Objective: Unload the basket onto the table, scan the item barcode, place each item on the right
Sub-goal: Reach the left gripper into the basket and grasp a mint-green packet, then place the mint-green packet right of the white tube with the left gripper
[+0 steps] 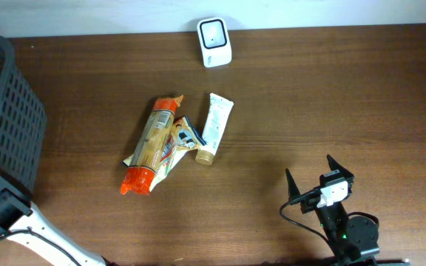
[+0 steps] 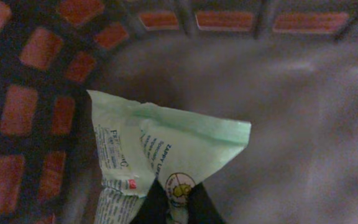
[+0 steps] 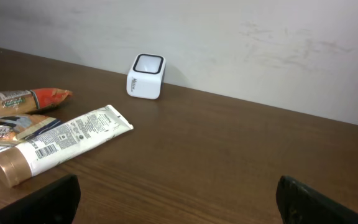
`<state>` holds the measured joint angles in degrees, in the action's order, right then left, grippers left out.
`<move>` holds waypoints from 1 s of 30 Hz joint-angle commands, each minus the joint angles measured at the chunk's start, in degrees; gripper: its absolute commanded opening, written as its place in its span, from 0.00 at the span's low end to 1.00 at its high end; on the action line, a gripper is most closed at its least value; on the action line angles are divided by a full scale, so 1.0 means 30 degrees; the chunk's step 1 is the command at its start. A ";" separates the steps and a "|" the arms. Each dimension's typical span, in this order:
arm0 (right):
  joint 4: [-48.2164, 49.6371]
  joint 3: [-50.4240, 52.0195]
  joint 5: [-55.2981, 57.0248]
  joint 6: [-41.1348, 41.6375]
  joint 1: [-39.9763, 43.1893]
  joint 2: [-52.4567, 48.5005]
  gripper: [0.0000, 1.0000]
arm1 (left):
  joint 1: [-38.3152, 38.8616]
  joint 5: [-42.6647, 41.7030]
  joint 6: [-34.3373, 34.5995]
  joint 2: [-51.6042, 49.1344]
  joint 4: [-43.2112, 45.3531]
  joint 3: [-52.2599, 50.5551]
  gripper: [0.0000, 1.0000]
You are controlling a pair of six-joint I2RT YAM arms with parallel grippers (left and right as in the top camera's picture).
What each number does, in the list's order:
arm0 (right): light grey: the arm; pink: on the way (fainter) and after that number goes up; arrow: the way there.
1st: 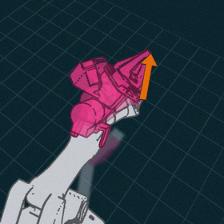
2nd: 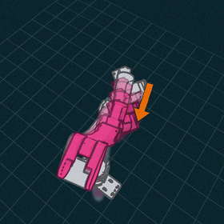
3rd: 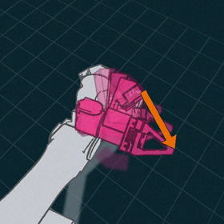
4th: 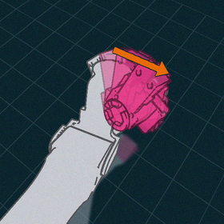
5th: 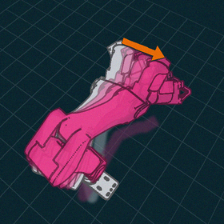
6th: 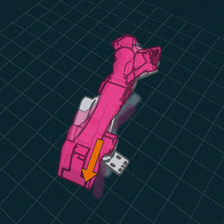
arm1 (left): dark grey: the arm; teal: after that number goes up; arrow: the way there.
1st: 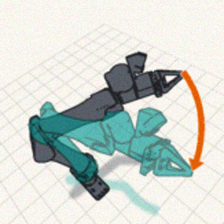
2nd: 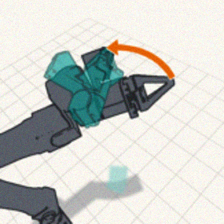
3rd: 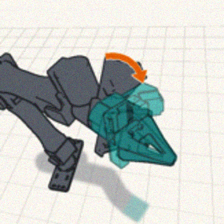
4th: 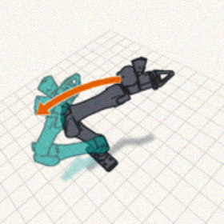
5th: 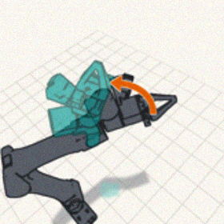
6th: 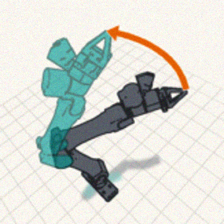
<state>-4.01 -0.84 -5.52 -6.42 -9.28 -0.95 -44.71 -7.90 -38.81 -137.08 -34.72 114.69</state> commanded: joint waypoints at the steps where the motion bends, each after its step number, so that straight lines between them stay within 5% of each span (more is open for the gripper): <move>1: -0.0007 0.0175 -0.0080 -0.0007 0.0117 0.0073 0.99 | -0.0029 0.0000 0.1836 0.1268 -0.0809 -0.0430 0.00; 12: -0.0007 0.0175 -0.0080 -0.0007 0.0117 0.0073 0.99 | 0.1282 -0.2630 0.7970 1.2101 -0.0750 -0.0430 0.00; 16: -0.0007 0.0175 -0.0080 -0.0007 0.0117 0.0073 0.99 | 0.4459 -0.5085 0.9078 1.5620 -0.4262 -0.0430 0.00; 21: -0.0007 0.0175 -0.0080 -0.0007 0.0117 0.0073 0.99 | 1.0659 -0.4918 0.9216 1.5591 -0.8918 -0.1581 0.00; 30: -0.0007 0.0175 -0.0080 -0.0007 0.0117 0.0073 0.99 | 1.6429 -0.4444 1.0535 1.5365 -0.6003 -1.1256 0.00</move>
<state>-4.01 -0.84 -5.52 -6.44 -9.28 -0.97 2.26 -21.82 -10.39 -91.39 -55.88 86.35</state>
